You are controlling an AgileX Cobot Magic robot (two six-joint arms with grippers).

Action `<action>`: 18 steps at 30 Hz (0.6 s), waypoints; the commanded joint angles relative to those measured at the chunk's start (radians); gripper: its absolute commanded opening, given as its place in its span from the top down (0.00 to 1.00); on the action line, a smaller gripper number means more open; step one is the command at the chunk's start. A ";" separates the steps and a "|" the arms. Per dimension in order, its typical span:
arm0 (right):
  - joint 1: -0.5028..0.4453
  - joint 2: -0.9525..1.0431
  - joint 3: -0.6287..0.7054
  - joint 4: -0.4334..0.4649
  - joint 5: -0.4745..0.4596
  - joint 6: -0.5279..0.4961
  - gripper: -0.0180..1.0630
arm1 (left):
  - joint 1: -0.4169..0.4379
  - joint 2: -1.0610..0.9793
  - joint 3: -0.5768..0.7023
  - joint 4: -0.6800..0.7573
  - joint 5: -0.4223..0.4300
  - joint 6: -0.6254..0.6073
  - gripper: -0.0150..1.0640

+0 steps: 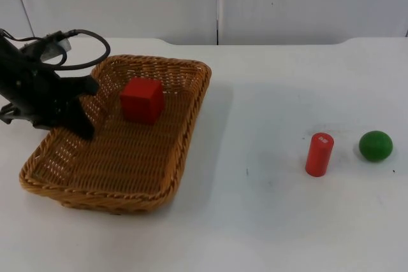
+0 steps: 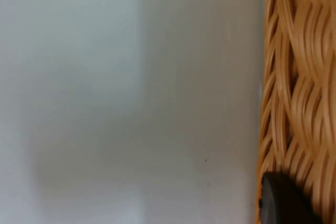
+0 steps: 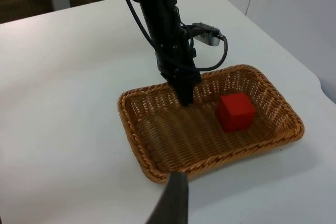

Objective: Pick up the basket with the left hand and place the object to the left of the red cylinder into the basket with the right hand.

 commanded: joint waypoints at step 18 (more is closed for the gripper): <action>-0.003 -0.006 0.000 -0.004 -0.005 -0.009 0.29 | 0.005 -0.002 -0.007 0.001 -0.034 0.020 0.40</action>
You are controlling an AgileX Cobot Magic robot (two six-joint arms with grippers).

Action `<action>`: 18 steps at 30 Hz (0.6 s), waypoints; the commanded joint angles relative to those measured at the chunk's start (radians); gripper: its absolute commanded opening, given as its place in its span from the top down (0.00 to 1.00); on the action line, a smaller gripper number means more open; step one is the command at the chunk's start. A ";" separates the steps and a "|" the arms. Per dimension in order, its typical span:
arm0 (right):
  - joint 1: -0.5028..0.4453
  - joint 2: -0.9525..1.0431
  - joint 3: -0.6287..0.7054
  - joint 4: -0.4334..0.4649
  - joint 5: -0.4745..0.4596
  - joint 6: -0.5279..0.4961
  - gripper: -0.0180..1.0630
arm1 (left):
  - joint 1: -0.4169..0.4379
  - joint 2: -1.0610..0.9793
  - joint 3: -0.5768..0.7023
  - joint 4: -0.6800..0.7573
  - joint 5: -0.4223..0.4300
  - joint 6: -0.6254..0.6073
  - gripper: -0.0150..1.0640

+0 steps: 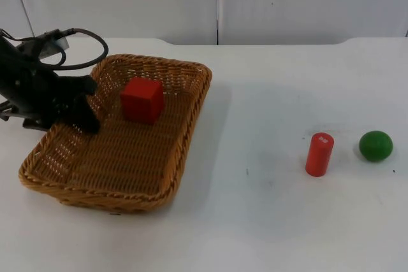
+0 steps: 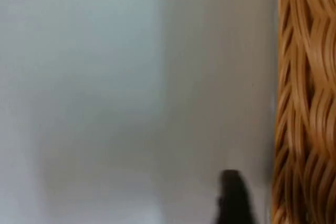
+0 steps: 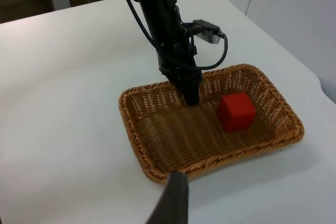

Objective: Pick up the basket with the left hand and place the object to the left of the red cylinder into the basket with the right hand.

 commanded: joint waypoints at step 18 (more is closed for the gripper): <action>-0.003 -0.006 0.000 0.000 0.002 -0.005 0.29 | 0.005 -0.130 -0.005 0.141 0.022 -0.122 0.16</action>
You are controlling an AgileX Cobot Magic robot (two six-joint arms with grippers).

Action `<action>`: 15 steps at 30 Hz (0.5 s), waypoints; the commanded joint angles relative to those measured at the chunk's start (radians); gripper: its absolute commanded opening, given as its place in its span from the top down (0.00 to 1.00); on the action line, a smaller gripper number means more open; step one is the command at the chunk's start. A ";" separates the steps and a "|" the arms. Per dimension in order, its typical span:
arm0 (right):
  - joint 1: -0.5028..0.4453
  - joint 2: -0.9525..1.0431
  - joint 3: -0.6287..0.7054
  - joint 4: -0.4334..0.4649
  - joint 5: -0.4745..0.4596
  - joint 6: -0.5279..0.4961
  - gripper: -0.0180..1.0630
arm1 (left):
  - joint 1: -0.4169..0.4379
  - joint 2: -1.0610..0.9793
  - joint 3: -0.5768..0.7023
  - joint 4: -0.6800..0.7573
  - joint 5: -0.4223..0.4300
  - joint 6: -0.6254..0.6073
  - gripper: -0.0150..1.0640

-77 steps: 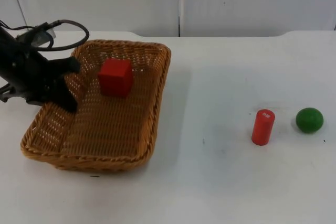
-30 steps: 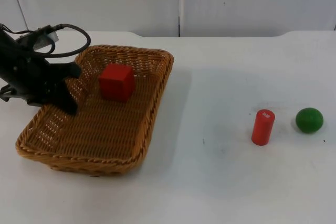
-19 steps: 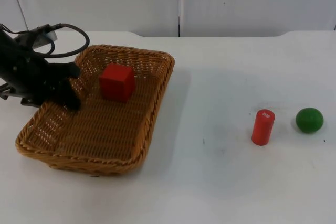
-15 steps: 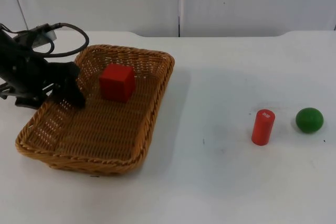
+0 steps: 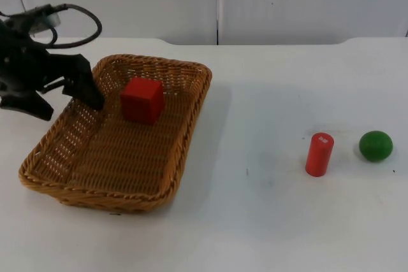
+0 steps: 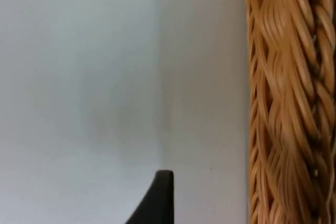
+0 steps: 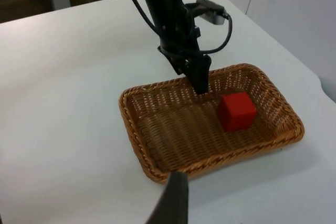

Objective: Pick up the basket with the left hand and place the object to the left of the red cylinder into the basket with the right hand.

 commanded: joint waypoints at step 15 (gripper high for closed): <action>-0.003 -0.006 0.000 -0.002 0.002 -0.005 0.29 | 0.005 -0.187 -0.003 0.118 0.227 -0.186 0.16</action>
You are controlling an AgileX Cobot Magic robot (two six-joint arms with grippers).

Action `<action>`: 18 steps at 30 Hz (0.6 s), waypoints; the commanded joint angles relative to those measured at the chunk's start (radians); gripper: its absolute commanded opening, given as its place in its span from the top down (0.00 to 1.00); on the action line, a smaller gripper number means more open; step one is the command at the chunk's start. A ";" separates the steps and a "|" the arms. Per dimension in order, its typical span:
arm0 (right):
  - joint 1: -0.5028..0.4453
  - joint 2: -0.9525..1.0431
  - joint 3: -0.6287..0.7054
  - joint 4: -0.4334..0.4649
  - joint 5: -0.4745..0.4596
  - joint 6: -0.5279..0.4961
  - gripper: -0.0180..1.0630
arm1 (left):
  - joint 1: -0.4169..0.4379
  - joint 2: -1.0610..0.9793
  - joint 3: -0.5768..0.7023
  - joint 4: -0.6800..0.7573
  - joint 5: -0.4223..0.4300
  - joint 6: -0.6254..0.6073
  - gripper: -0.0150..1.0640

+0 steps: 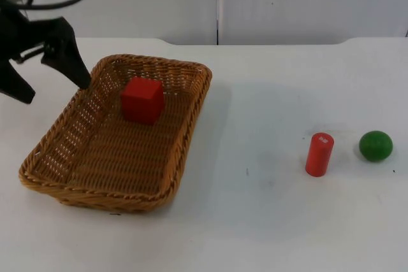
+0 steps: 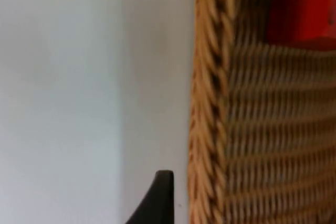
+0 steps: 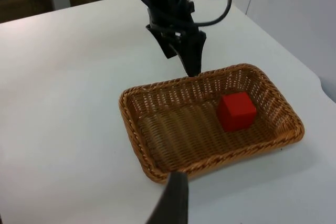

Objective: Pick up the basket with the left hand and place the object to the left of the red cylinder into the basket with the right hand.

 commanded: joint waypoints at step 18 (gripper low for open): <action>-0.003 -0.006 0.000 -0.002 0.000 -0.005 0.29 | 0.005 -0.246 0.208 0.003 -0.023 -0.035 0.16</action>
